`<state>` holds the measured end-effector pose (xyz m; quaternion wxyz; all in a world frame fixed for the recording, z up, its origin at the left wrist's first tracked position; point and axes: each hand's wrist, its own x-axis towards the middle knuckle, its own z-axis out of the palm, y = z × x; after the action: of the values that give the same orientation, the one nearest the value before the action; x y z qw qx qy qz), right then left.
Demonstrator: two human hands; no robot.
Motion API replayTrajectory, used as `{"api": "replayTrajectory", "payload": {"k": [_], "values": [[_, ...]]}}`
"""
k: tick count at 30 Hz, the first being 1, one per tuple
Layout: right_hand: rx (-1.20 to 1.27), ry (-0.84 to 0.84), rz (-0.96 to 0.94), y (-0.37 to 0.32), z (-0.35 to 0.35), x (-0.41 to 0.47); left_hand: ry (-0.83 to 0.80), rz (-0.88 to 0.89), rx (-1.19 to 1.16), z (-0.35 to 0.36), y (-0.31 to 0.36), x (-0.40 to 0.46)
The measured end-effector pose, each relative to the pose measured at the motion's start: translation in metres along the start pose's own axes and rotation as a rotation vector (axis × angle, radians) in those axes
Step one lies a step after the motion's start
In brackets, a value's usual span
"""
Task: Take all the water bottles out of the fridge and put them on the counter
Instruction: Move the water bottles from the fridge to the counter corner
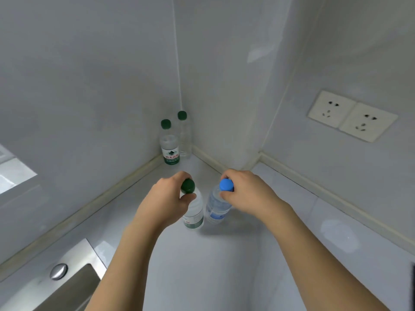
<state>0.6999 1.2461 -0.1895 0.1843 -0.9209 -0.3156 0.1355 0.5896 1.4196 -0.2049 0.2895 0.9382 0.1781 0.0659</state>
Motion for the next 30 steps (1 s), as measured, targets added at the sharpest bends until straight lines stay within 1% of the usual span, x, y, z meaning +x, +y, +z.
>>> {"api": "replayTrajectory", "payload": {"k": [7,11,16,23,26,30], "values": [[-0.126,-0.058,-0.182,-0.063,0.023,0.087,0.074,-0.044,0.025,-0.032,-0.067,0.035],[-0.188,-0.079,-0.234,-0.091,0.036,0.134,0.096,-0.066,0.035,-0.047,-0.102,0.057],[-0.278,-0.099,-0.299,-0.113,0.049,0.179,0.125,-0.104,-0.012,-0.054,-0.132,0.082],[-0.254,-0.117,-0.307,-0.128,0.053,0.222,0.163,-0.121,-0.032,-0.046,-0.145,0.099],[-0.233,-0.121,-0.322,-0.133,0.057,0.233,0.148,-0.129,-0.038,-0.048,-0.149,0.108],[-0.215,-0.12,-0.338,-0.138,0.06,0.242,0.174,-0.141,-0.039,-0.051,-0.152,0.119]]}}
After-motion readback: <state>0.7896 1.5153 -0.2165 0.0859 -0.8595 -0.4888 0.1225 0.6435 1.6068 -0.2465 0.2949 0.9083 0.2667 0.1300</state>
